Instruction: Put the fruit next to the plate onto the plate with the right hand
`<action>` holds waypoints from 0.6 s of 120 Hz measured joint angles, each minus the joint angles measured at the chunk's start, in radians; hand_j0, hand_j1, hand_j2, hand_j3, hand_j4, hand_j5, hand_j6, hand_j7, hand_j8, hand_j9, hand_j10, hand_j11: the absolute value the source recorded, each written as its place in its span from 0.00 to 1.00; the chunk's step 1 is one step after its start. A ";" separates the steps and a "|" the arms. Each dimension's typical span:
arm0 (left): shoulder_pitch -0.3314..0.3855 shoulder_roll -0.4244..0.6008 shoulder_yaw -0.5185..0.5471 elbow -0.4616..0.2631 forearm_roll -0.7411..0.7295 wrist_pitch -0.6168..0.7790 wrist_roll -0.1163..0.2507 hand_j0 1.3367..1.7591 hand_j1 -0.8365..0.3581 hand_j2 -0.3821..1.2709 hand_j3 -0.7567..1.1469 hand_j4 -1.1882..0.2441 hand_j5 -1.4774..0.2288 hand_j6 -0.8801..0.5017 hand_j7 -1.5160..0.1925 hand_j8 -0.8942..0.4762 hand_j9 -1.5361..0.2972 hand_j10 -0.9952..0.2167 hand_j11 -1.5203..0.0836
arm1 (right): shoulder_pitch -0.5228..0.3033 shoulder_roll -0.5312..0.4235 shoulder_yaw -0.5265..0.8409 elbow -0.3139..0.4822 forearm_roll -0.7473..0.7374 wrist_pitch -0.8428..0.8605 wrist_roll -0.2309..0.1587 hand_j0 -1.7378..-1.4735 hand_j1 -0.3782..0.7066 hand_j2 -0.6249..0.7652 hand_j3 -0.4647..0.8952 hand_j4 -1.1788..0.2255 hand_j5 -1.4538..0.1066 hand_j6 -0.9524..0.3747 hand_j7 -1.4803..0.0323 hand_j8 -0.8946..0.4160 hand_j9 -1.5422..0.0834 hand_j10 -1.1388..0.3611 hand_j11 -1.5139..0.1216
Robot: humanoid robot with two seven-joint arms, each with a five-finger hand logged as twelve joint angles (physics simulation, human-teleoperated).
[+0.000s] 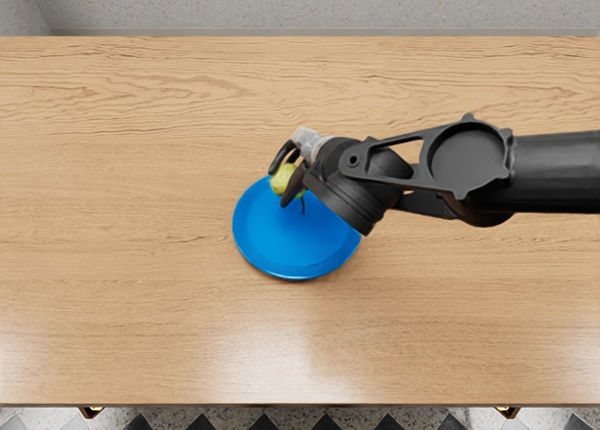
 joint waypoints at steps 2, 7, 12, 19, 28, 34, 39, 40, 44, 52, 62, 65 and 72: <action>0.000 0.000 0.000 0.000 0.000 0.000 0.000 0.76 0.99 0.23 0.40 0.83 0.86 0.63 0.88 0.65 0.83 0.82 0.94 | -0.001 -0.001 0.001 -0.001 -0.001 0.000 0.000 0.33 0.53 0.60 0.34 0.39 0.35 0.52 0.42 0.49 0.41 0.53 0.39; 0.000 0.000 0.000 0.000 0.000 0.000 0.000 0.76 0.99 0.23 0.40 0.83 0.86 0.63 0.88 0.65 0.83 0.82 0.94 | -0.002 -0.002 0.003 -0.001 -0.002 -0.001 0.000 0.32 0.43 0.58 0.34 0.48 0.46 0.56 0.52 0.52 0.51 0.57 0.49; 0.000 0.000 0.000 0.000 0.000 0.000 0.000 0.76 0.99 0.23 0.40 0.83 0.86 0.63 0.88 0.65 0.83 0.82 0.94 | -0.002 -0.001 0.004 -0.002 -0.001 -0.001 0.000 0.32 0.36 0.55 0.34 0.54 0.55 0.59 0.61 0.55 0.59 0.61 0.57; 0.000 0.000 0.000 0.000 0.000 0.000 0.000 0.76 0.99 0.23 0.40 0.83 0.86 0.63 0.88 0.65 0.83 0.82 0.94 | -0.004 0.002 0.006 -0.002 0.002 -0.001 0.000 0.32 0.28 0.53 0.34 0.62 0.64 0.62 0.70 0.59 0.68 0.65 0.66; 0.000 0.000 0.000 0.000 0.000 0.000 0.000 0.76 0.99 0.23 0.40 0.83 0.86 0.63 0.88 0.65 0.83 0.82 0.94 | -0.006 -0.010 0.024 0.007 0.004 0.010 0.000 0.31 0.20 0.50 0.34 0.69 0.73 0.65 0.79 0.61 0.76 0.68 0.74; 0.000 0.000 0.000 0.000 0.000 0.000 0.000 0.76 0.99 0.23 0.40 0.83 0.86 0.63 0.88 0.65 0.83 0.82 0.94 | -0.008 -0.065 0.053 0.031 0.004 0.065 0.000 0.31 0.16 0.49 0.34 0.72 0.77 0.66 0.83 0.63 0.80 0.70 0.78; 0.000 0.000 0.000 0.000 0.000 0.000 0.000 0.76 0.99 0.23 0.40 0.83 0.86 0.63 0.88 0.65 0.83 0.82 0.94 | -0.026 -0.147 0.106 0.050 0.004 0.172 0.000 0.31 0.14 0.48 0.34 0.74 0.80 0.67 0.86 0.64 0.83 0.71 0.81; 0.000 0.000 0.000 0.000 0.000 0.000 0.000 0.76 0.99 0.23 0.40 0.83 0.86 0.63 0.88 0.65 0.83 0.82 0.94 | -0.033 -0.167 0.120 0.053 0.004 0.198 0.000 0.31 0.13 0.48 0.34 0.74 0.81 0.68 0.86 0.64 0.83 0.71 0.81; 0.000 0.000 0.000 0.000 0.000 0.000 0.000 0.76 0.99 0.23 0.40 0.83 0.86 0.63 0.88 0.65 0.83 0.82 0.94 | -0.066 -0.249 0.187 0.062 0.003 0.303 0.000 0.31 0.12 0.48 0.34 0.76 0.83 0.68 0.88 0.65 0.85 0.72 0.83; 0.000 0.000 0.000 0.000 0.000 0.000 0.000 0.76 0.99 0.23 0.40 0.83 0.86 0.63 0.88 0.65 0.83 0.82 0.94 | -0.151 -0.410 0.330 0.072 0.010 0.512 0.000 0.31 0.09 0.47 0.34 0.78 0.86 0.69 0.91 0.66 0.88 0.73 0.86; 0.001 0.000 0.000 0.000 0.000 0.000 0.000 0.76 0.99 0.23 0.40 0.83 0.86 0.63 0.88 0.65 0.83 0.82 0.94 | -0.237 -0.580 0.451 0.074 0.055 0.774 0.000 0.30 0.07 0.46 0.34 0.80 0.88 0.70 0.93 0.66 0.90 0.74 0.88; 0.000 0.000 0.000 0.000 0.000 0.000 0.000 0.76 0.99 0.23 0.40 0.83 0.86 0.63 0.88 0.65 0.83 0.82 0.94 | -0.253 -0.623 0.472 0.072 0.072 0.852 0.000 0.30 0.06 0.46 0.34 0.80 0.89 0.70 0.94 0.67 0.91 0.74 0.88; -0.003 0.000 0.000 0.000 0.000 0.000 -0.001 0.76 0.99 0.23 0.40 0.83 0.86 0.63 0.88 0.65 0.83 0.82 0.94 | -0.285 -0.715 0.505 0.066 0.109 1.001 0.000 0.30 0.06 0.46 0.34 0.81 0.90 0.71 0.95 0.67 0.92 0.75 0.89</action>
